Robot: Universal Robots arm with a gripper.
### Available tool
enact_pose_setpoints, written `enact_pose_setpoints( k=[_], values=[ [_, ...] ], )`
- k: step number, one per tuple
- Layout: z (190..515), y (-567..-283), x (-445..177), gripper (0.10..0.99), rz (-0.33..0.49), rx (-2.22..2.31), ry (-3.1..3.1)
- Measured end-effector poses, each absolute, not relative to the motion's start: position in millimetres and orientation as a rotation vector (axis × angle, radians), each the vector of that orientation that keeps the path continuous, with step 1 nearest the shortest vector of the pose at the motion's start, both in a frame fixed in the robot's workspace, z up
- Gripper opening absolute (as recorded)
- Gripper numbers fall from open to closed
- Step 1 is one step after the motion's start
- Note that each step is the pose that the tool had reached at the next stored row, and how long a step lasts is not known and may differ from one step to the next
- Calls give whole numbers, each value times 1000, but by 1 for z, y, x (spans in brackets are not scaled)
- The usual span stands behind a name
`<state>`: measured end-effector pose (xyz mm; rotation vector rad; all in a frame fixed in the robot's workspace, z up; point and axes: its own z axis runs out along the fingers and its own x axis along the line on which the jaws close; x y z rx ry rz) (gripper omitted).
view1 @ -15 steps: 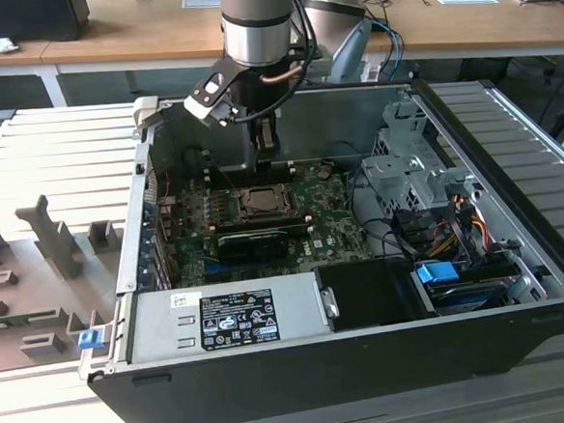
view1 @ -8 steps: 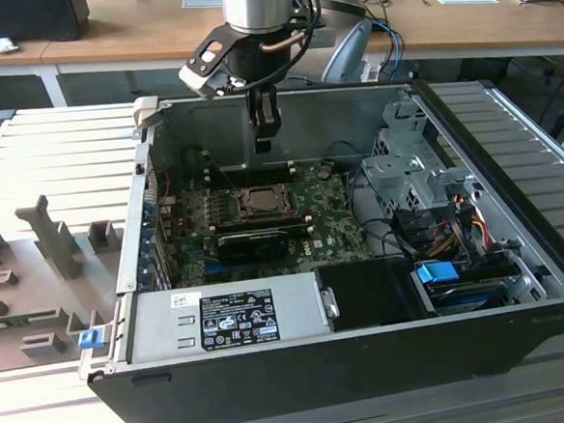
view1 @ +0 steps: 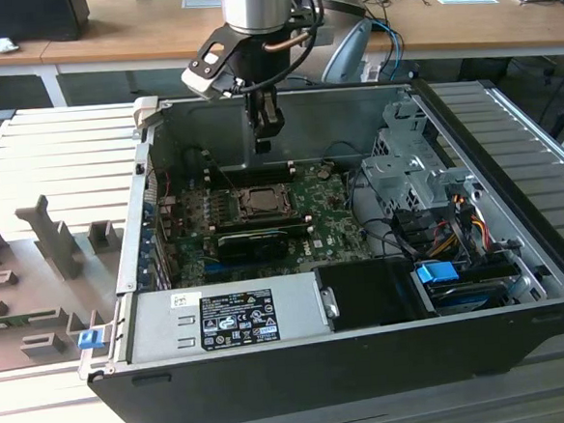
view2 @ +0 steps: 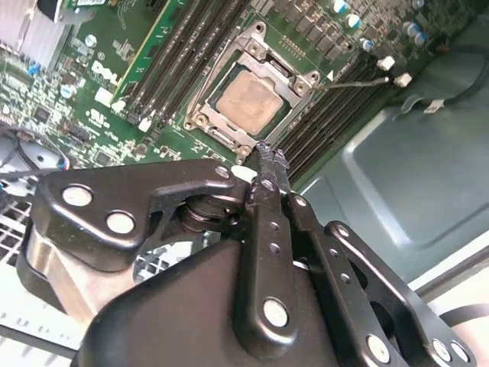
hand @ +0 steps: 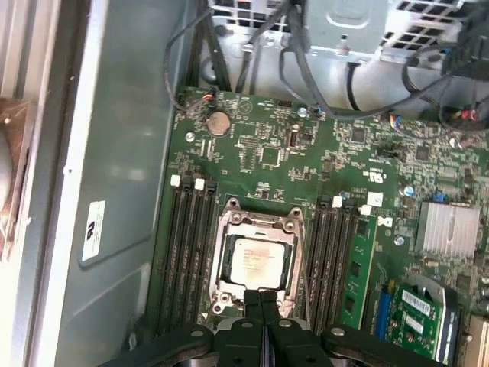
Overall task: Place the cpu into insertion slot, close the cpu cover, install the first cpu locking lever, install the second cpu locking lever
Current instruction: 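Install the first cpu locking lever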
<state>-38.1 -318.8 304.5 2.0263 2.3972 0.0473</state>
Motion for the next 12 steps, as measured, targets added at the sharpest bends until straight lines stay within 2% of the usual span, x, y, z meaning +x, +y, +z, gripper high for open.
enact_pose_setpoints(
  k=[12],
  values=[
    [304,-319,-38,106,48,1745,2613]
  ],
)
